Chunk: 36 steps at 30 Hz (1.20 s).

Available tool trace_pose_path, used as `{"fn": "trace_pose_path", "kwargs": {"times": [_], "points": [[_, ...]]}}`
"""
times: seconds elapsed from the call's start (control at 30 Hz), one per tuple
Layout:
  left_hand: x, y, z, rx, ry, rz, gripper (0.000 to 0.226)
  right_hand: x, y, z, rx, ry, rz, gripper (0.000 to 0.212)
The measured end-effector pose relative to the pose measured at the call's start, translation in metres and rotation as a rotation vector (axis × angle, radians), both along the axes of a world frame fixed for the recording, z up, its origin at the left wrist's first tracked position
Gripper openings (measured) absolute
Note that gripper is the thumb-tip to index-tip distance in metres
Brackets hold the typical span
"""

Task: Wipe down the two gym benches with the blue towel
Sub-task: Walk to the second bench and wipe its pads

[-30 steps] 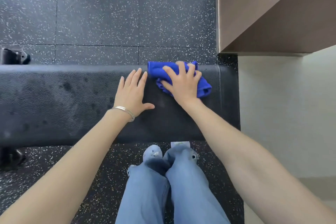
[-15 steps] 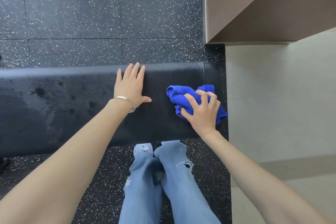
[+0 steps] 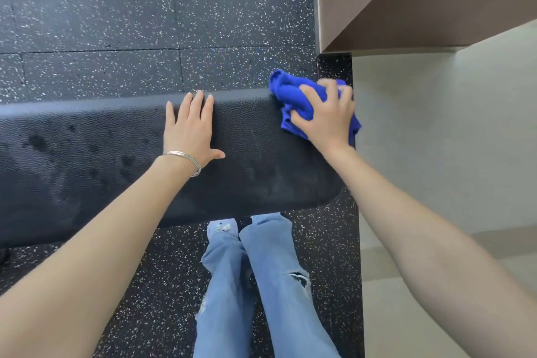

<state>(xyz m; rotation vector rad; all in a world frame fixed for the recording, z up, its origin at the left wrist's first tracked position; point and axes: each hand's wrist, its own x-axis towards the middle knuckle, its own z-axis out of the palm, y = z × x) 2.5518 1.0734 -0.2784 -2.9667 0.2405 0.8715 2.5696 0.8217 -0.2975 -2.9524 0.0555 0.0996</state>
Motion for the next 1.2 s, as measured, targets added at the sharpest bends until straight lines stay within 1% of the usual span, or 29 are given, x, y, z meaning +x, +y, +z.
{"fn": "trace_pose_path", "kwargs": {"times": [0.07, 0.13, 0.23, 0.33, 0.43, 0.53, 0.6, 0.7, 0.83, 0.9, 1.0, 1.03, 1.1, 1.2], "points": [[-0.009, -0.004, 0.003, -0.014, -0.026, -0.033, 0.111, -0.048, -0.014, -0.002, 0.043, -0.049, -0.107, 0.033], [-0.023, -0.011, 0.007, -0.035, -0.031, -0.068, 0.107, -0.094, -0.021, -0.003, 0.055, -0.025, -0.188, 0.032], [-0.048, -0.024, 0.01, -0.062, -0.005, -0.087, 0.104, -0.141, -0.021, 0.001, 0.058, 0.072, -0.18, 0.036], [-0.073, -0.031, 0.012, -0.055, 0.02, -0.085, 0.102, -0.131, -0.026, 0.01, 0.139, 0.171, -0.128, 0.036], [-0.091, -0.034, 0.012, -0.048, 0.033, -0.09, 0.101, -0.085, -0.029, 0.015, 0.146, 0.172, -0.101, 0.036], [-0.098, -0.029, 0.01, -0.042, 0.001, -0.084, 0.098, -0.031, -0.015, 0.009, 0.12, 0.147, -0.184, 0.037], [-0.1, -0.022, 0.009, -0.041, -0.013, -0.063, 0.096, -0.018, 0.001, 0.003, 0.086, 0.132, -0.265, 0.037], [-0.101, -0.01, 0.007, -0.041, -0.014, -0.058, 0.094, -0.045, 0.02, 0.0, 0.051, 0.078, -0.401, 0.04], [-0.107, 0.008, 0.005, -0.065, -0.037, -0.097, 0.091, -0.129, 0.046, -0.001, 0.009, 0.045, -0.465, 0.04], [-0.116, 0.02, 0.004, -0.094, -0.056, -0.107, 0.09, -0.151, 0.068, -0.003, 0.005, 0.042, -0.583, 0.04], [-0.133, 0.046, 0.006, -0.115, -0.03, -0.093, 0.09, -0.137, 0.11, -0.006, 0.111, 0.014, -0.938, 0.041], [-0.138, 0.056, 0.007, -0.119, -0.025, -0.08, 0.09, -0.13, 0.125, -0.007, 0.143, 0.023, -0.997, 0.042], [-0.145, 0.082, 0.011, -0.114, -0.022, -0.054, 0.091, -0.127, 0.161, -0.006, 0.144, 0.058, -0.962, 0.042], [-0.151, 0.128, 0.015, -0.109, -0.036, -0.017, 0.092, -0.139, 0.231, -0.002, 0.13, 0.104, -0.694, 0.04]]}}
